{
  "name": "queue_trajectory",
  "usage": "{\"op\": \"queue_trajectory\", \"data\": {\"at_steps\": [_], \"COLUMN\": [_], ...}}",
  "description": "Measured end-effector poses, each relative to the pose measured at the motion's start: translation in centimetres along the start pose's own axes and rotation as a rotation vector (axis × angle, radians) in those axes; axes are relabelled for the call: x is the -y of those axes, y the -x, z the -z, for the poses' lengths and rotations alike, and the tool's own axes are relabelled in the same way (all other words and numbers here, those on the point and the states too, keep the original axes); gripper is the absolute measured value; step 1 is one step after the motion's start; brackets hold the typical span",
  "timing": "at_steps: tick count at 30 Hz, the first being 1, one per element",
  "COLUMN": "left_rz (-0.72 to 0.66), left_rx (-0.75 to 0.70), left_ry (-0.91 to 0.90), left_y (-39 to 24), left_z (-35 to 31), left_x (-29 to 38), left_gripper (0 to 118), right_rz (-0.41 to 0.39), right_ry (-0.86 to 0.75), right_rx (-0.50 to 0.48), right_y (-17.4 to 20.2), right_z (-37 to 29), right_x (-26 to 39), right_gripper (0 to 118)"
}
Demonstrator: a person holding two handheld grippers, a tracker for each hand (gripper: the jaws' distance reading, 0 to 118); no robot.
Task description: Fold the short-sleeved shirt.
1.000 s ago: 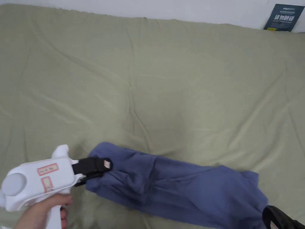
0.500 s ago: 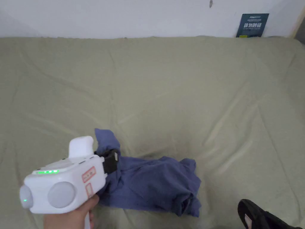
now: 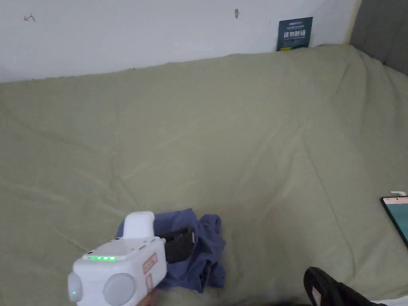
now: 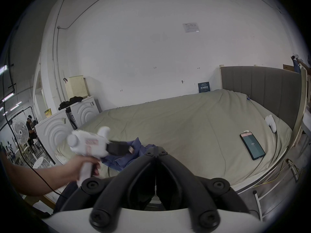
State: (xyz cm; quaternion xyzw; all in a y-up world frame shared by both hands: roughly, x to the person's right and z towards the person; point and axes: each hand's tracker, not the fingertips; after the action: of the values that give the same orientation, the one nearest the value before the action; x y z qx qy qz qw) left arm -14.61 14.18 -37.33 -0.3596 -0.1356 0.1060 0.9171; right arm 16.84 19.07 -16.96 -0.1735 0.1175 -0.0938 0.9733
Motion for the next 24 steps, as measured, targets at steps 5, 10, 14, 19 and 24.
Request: {"op": "queue_trajectory", "data": {"at_steps": [5,10,14,19,24], "left_rz": [-0.237,-0.375,-0.467,-0.354,-0.235], "left_rx": [0.102,0.059,0.140,0.216,0.237], "left_ry": [-0.131,0.075,0.194,0.217,0.113], "left_y": [4.5,3.2,0.1,-1.3,0.4], "left_z": [-1.8,3.9,6.7,6.5,0.9], "left_x": [-1.7,1.0,4.7,4.9,2.3], "left_gripper": [93,12,12,12,12], "right_rz": [0.011,0.031,0.020,-0.002,-0.027], "right_ry": [0.020,0.035,0.067,0.118,0.177], "right_rx": [-0.006,-0.007,0.022,0.023,-0.081], "right_y": [-0.5,-0.5,-0.7,-0.1,1.9], "right_z": [0.4,0.4,0.5,1.8,6.6], "right_x": [0.5,0.5,0.7,-0.3,-1.0], "right_gripper": [1,0,1,1,0]}}
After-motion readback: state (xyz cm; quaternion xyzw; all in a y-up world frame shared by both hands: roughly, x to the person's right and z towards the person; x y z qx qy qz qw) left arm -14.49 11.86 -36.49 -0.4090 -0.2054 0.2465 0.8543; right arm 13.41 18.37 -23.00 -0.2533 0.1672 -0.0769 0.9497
